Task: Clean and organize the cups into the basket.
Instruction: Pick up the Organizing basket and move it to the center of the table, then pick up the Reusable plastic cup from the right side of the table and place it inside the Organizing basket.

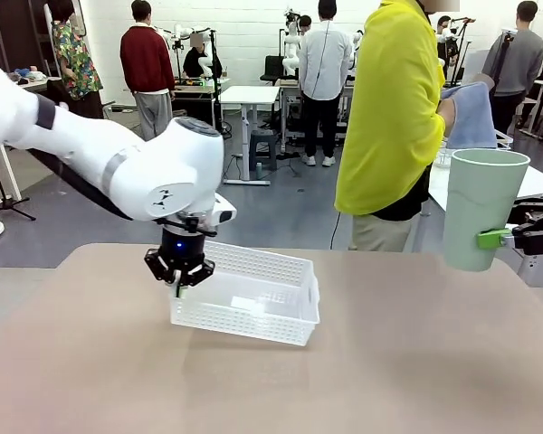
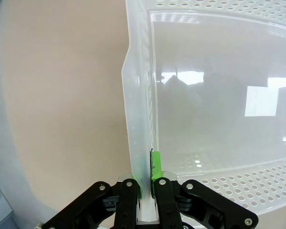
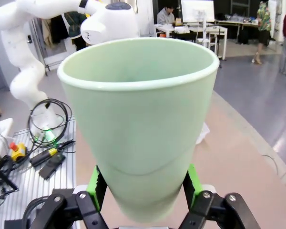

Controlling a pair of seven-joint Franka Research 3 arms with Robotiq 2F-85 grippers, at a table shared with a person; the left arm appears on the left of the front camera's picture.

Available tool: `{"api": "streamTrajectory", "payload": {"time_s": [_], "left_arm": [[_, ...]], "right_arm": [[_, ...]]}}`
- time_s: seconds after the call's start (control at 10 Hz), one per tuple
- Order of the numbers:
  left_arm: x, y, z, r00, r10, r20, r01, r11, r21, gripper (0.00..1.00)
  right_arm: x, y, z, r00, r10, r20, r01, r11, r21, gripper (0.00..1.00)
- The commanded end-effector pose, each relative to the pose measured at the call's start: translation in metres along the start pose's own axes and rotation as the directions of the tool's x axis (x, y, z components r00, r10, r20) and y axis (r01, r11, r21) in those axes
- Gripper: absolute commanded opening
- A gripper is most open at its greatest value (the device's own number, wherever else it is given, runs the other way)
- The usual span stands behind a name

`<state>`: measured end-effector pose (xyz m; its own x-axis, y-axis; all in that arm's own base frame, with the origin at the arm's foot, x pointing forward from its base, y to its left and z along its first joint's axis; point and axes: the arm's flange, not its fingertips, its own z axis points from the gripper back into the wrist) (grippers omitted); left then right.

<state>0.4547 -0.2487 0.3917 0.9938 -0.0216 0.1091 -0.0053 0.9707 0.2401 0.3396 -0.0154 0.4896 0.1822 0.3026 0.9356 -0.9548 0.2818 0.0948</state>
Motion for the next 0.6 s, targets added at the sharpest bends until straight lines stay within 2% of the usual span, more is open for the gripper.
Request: {"api": "streamTrajectory", "payload": {"time_s": [0.0,0.3,0.5], "left_arm": [[0.002,-0.029,0.005,1.0,-0.006,-0.002,0.006,1.0,0.022,0.0],[-0.016,-0.058,0.018,0.998,-0.053,0.014,0.054,0.998,-0.033,0.0],[-0.02,-0.066,0.018,0.999,-0.035,0.009,0.036,0.996,-0.077,0.0]], "right_arm": [[0.001,-0.002,-0.003,1.0,0.017,0.022,-0.017,1.0,-0.003,0.23],[0.001,-0.002,-0.003,1.0,0.017,0.022,-0.017,1.0,-0.003,0.23],[0.001,-0.002,-0.003,1.0,0.017,0.022,-0.017,1.0,-0.003,0.23]]}}
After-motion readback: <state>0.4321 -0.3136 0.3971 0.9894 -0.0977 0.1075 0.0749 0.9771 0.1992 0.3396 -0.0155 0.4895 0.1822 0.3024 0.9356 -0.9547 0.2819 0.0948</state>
